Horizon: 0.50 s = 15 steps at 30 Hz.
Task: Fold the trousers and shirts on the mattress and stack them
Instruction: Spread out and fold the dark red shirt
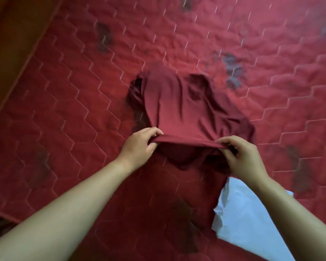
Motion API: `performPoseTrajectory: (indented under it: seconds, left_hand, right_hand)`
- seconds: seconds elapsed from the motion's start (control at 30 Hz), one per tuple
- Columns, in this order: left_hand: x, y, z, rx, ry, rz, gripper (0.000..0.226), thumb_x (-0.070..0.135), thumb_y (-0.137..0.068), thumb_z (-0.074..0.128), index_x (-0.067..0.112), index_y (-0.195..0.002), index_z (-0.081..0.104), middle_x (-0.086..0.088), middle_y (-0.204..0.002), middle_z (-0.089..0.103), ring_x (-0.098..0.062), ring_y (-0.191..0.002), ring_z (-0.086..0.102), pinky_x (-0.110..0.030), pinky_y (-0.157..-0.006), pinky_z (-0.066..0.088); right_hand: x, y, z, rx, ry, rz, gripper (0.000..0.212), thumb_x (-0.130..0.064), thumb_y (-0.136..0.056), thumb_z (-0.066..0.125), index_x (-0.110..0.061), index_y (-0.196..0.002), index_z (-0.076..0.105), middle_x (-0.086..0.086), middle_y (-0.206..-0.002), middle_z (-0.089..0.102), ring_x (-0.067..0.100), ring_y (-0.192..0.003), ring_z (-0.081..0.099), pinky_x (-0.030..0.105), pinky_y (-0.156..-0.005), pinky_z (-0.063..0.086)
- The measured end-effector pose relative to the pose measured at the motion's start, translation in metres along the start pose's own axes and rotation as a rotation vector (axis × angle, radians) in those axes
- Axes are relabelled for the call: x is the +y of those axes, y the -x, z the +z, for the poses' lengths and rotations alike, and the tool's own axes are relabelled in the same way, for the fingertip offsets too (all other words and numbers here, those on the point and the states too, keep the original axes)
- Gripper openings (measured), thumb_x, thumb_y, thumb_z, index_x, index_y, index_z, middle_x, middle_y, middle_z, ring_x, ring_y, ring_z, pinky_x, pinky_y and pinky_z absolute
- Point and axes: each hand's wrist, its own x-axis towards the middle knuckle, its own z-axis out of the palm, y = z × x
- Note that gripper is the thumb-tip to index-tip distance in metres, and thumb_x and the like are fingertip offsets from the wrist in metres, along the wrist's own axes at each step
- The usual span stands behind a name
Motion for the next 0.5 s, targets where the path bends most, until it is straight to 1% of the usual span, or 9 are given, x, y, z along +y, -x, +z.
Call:
performPoseTrajectory:
  seconds: [0.07,0.13,0.23,0.3,0.4,0.5]
  left_hand:
    - [0.043,0.011,-0.041,0.033,0.022,0.026,0.025,0.003,-0.077,0.062,0.018,-0.096,0.064,0.006,-0.092,0.064,-0.015,-0.088,0.059,-0.031,-0.078,0.044]
    - [0.088,0.026,-0.088,0.076,0.040,0.051,0.020,0.004,-0.079,0.063,0.018,-0.093,0.064,0.006,-0.082,0.062,-0.013,-0.078,0.057,-0.028,-0.072,0.042]
    - [0.150,0.061,-0.158,0.142,0.031,0.076,0.015,0.011,-0.082,0.066,0.022,-0.090,0.064,0.002,-0.077,0.063,-0.015,-0.073,0.056,-0.025,-0.070,0.041]
    - [0.185,0.092,-0.200,0.196,0.045,0.089,0.016,0.016,-0.081,0.070,0.030,-0.087,0.063,0.003,-0.075,0.062,-0.014,-0.069,0.055,-0.024,-0.067,0.042]
    - [0.224,0.136,-0.251,0.271,0.072,0.131,0.016,0.023,-0.080,0.072,0.036,-0.081,0.062,0.009,-0.069,0.057,-0.010,-0.060,0.049,-0.022,-0.060,0.040]
    - [0.253,0.166,-0.293,0.330,0.126,0.182,0.014,0.026,-0.081,0.070,0.037,-0.078,0.063,0.011,-0.064,0.053,-0.005,-0.055,0.043,-0.017,-0.053,0.038]
  right_hand:
    - [-0.038,0.005,-0.031,0.057,-0.044,-0.009,0.032,0.010,-0.075,0.064,-0.016,-0.092,0.069,-0.009,-0.086,0.065,0.002,-0.081,0.059,0.008,-0.075,0.042]
    - [-0.081,0.011,-0.063,0.085,-0.073,-0.035,0.032,0.008,-0.076,0.062,-0.019,-0.092,0.069,-0.010,-0.086,0.066,0.006,-0.080,0.061,0.015,-0.075,0.044]
    - [-0.147,0.022,-0.113,0.107,-0.096,-0.091,0.032,0.006,-0.076,0.062,-0.021,-0.090,0.070,-0.010,-0.085,0.067,0.007,-0.077,0.060,0.022,-0.073,0.047]
    - [-0.191,0.033,-0.146,0.117,-0.111,-0.144,0.033,0.006,-0.075,0.062,-0.023,-0.089,0.069,-0.009,-0.082,0.068,0.003,-0.073,0.058,0.019,-0.071,0.045]
    - [-0.253,0.051,-0.190,0.149,-0.162,-0.245,0.036,0.003,-0.075,0.063,-0.031,-0.085,0.066,-0.022,-0.076,0.064,-0.005,-0.066,0.056,0.008,-0.066,0.043]
    - [-0.304,0.063,-0.227,0.224,-0.217,-0.355,0.031,-0.004,-0.078,0.064,-0.033,-0.085,0.067,-0.027,-0.076,0.064,-0.006,-0.068,0.058,0.006,-0.064,0.044]
